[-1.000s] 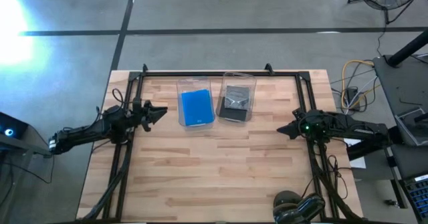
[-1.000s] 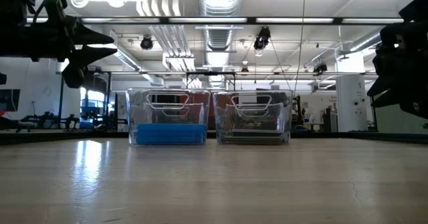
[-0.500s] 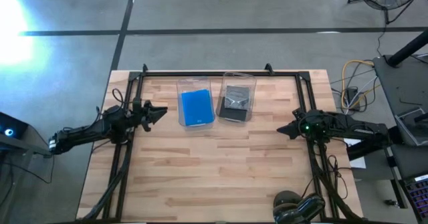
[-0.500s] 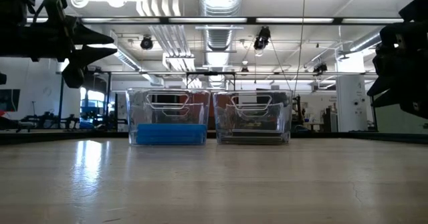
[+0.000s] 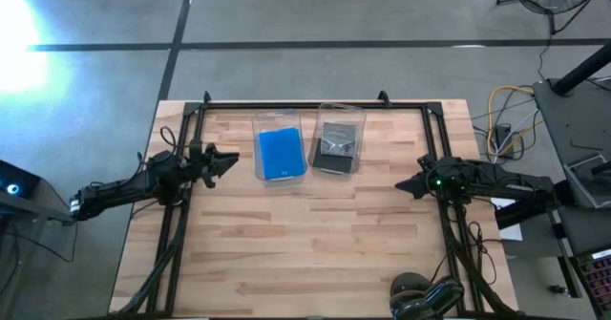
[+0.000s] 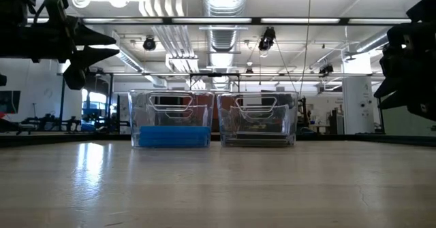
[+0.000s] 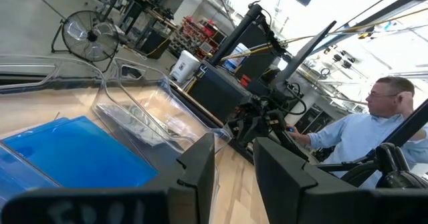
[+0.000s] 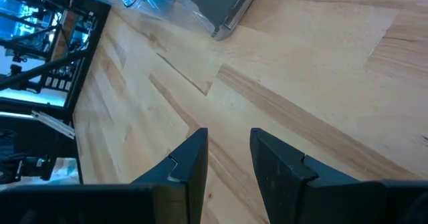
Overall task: Pick & place jewel cases by type
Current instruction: Return to Home Position
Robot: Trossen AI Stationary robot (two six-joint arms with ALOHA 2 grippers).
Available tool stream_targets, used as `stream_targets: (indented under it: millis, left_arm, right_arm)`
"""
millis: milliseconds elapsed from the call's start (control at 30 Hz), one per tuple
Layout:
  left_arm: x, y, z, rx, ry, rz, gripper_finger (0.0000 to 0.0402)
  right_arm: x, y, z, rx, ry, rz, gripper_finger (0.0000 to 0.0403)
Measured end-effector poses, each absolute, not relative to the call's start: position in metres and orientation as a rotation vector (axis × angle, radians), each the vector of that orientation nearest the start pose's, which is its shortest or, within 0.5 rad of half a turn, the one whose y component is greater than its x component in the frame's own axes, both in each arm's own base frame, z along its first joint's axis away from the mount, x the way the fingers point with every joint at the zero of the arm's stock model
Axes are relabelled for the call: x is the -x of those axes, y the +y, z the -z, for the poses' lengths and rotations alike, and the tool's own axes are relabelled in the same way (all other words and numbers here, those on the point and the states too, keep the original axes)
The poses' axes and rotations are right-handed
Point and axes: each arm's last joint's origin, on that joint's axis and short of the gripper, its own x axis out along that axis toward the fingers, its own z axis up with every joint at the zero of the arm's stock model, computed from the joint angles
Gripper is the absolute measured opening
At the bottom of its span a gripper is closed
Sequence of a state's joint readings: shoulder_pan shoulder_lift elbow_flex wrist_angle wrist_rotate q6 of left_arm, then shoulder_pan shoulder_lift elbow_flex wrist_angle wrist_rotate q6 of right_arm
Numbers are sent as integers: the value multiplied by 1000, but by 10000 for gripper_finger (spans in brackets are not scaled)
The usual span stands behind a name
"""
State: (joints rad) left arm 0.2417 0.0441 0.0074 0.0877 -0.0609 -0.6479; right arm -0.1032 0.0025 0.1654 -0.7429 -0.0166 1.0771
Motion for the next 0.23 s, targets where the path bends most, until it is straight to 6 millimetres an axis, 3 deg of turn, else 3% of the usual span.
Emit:
stream_targets:
  millis: [233]
  left_arm:
    - [-96,26,-171,638,-147,-275,85]
  right_arm:
    - [-69,-7,-150,-1074,479,387,109]
